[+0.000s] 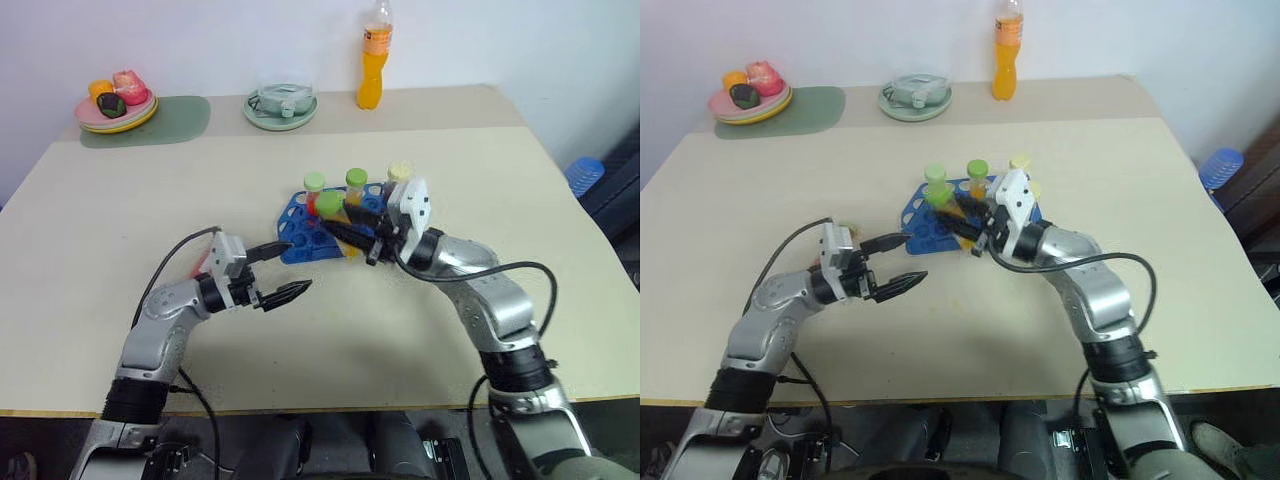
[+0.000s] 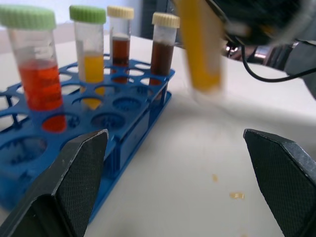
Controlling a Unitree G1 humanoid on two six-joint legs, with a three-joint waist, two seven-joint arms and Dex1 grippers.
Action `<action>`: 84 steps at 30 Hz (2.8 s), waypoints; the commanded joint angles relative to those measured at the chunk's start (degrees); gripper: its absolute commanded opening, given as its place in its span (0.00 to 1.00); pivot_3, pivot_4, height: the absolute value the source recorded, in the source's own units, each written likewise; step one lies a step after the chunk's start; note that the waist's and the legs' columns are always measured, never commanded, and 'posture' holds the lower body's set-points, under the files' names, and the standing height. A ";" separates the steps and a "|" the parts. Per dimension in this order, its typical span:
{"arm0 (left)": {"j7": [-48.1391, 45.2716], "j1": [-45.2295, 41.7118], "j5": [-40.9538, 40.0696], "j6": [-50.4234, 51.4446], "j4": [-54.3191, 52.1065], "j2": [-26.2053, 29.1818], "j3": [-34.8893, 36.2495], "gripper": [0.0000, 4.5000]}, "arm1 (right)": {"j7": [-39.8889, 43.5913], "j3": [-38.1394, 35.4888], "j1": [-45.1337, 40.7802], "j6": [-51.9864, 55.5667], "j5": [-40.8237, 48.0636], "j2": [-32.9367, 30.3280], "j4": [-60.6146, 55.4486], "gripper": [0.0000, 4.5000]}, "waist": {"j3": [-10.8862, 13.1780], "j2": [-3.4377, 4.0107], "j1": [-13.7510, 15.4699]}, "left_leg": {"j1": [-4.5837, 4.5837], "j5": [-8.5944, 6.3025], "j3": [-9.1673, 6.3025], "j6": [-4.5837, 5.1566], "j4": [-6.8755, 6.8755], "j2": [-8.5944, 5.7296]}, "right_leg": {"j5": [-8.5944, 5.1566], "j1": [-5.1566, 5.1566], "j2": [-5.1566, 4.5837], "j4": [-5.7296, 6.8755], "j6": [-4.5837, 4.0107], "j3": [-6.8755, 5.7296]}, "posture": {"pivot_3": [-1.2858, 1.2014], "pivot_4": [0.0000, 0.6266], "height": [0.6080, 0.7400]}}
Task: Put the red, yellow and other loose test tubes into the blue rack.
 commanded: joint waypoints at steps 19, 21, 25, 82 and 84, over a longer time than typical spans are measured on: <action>1.47 0.57 -0.30 -1.36 -1.56 0.49 2.48 1.00 | -14.00 -1.66 -0.29 -31.04 -13.75 9.19 23.20 0.19 | -0.03 0.05 -1.50 | 0.07 0.03 -0.03 -0.06 -0.05 0.01 | 0.00 0.00 0.04 0.08 -0.01 0.00 | 0.52 0.24 1.00; 1.50 0.63 -0.26 -1.37 -1.64 0.48 2.44 1.00 | -14.27 -1.31 -0.72 -31.51 -13.99 9.93 24.11 0.19 | -0.03 0.06 -1.55 | 0.08 0.03 -0.02 -0.06 -0.05 0.01 | 0.00 0.00 0.04 0.08 -0.01 0.00 | 0.52 0.24 1.00; 1.77 0.65 -0.22 -1.18 -2.05 0.40 2.31 1.00 | -14.69 -1.04 -1.62 -32.88 -14.53 11.23 26.93 0.19 | -0.04 0.06 -1.63 | 0.10 0.03 -0.03 -0.06 -0.06 0.01 | 0.00 0.00 0.04 0.09 -0.01 0.01 | 0.52 0.24 1.00; 14.79 4.27 -10.32 11.30 -11.43 1.95 11.35 1.00 | -8.03 -4.49 18.16 -23.01 -12.34 -3.82 2.80 0.91 | -0.05 0.11 -0.91 | 0.40 0.02 -0.04 -0.05 -0.17 0.01 | -0.01 0.28 0.05 0.05 -0.02 0.07 | 0.52 0.24 1.00; 20.83 4.69 -10.70 15.91 -13.92 1.97 12.80 1.00 | -5.24 -5.98 22.24 -18.31 -10.97 -8.92 -2.86 0.91 | -0.05 0.11 -0.87 | 0.39 0.02 -0.03 -0.05 -0.16 0.00 | -0.01 0.32 0.04 0.02 -0.02 0.07 | 0.52 0.24 1.00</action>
